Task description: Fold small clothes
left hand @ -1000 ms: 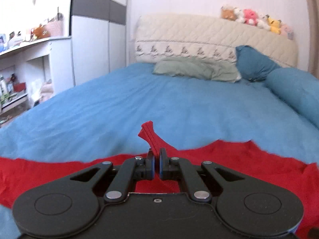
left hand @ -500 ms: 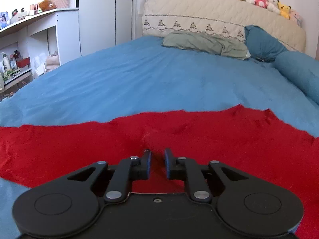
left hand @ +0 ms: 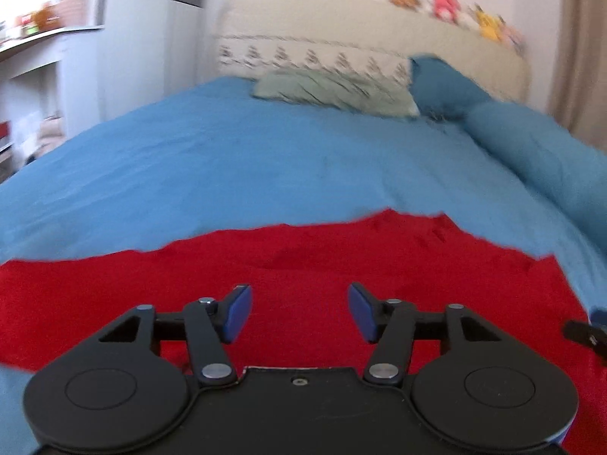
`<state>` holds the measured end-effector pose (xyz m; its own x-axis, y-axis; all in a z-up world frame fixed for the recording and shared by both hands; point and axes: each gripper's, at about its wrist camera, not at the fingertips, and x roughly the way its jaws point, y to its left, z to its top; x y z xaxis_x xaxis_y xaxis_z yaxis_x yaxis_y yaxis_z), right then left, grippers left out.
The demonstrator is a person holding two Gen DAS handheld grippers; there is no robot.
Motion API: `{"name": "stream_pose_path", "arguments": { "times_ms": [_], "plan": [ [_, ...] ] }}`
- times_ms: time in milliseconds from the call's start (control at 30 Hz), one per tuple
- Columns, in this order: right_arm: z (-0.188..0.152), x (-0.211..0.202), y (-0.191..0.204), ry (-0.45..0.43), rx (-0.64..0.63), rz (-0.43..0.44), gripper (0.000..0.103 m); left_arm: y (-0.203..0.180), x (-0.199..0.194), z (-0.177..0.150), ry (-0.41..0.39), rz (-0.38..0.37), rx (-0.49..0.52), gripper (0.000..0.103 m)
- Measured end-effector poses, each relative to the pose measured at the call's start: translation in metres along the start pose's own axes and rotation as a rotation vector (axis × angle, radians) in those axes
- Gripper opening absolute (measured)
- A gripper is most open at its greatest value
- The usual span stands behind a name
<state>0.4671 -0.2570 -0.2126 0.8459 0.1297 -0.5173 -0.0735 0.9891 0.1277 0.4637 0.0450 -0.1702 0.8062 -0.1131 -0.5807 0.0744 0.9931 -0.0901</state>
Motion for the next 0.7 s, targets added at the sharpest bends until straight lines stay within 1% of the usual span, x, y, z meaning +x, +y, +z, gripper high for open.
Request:
{"name": "stream_pose_path", "arguments": {
  "times_ms": [100, 167, 233, 267, 300, 367, 433, 500, 633, 700],
  "plan": [
    [-0.001, 0.023, -0.002, 0.039, 0.026, -0.005, 0.103, -0.009, 0.022, -0.001, 0.052, 0.002, 0.03, 0.064],
    [-0.006, 0.034, -0.007, 0.063, 0.008, -0.039, 0.103, -0.006, 0.032, -0.004, 0.084, 0.018, 0.028, 0.064],
    [-0.012, 0.039, -0.016, 0.078, 0.006, -0.078, 0.103, 0.001, 0.039, -0.009, 0.12, 0.021, 0.014, 0.064],
    [-0.014, 0.039, -0.024, 0.084, 0.026, -0.083, 0.103, 0.004, 0.043, -0.013, 0.142, 0.02, 0.007, 0.065],
    [-0.017, 0.038, -0.033, 0.081, 0.052, -0.071, 0.103, 0.006, 0.045, -0.016, 0.157, 0.012, 0.005, 0.066],
    [-0.019, 0.036, -0.04, 0.072, 0.064, -0.057, 0.103, 0.008, 0.044, -0.022, 0.137, -0.002, 0.025, 0.067],
    [-0.019, 0.037, -0.036, 0.078, 0.02, -0.079, 0.103, 0.007, 0.042, -0.023, 0.135, 0.005, 0.05, 0.067],
    [-0.019, 0.039, -0.036, 0.079, 0.021, -0.091, 0.103, 0.007, 0.039, -0.023, 0.136, 0.009, 0.052, 0.067],
    [-0.01, 0.035, -0.029, 0.11, 0.002, -0.092, 0.103, 0.006, 0.027, -0.011, 0.13, 0.006, 0.037, 0.069],
    [0.001, 0.022, -0.02, 0.091, -0.022, -0.074, 0.103, 0.008, 0.013, -0.004, 0.116, 0.013, 0.035, 0.069]
  ]
}}
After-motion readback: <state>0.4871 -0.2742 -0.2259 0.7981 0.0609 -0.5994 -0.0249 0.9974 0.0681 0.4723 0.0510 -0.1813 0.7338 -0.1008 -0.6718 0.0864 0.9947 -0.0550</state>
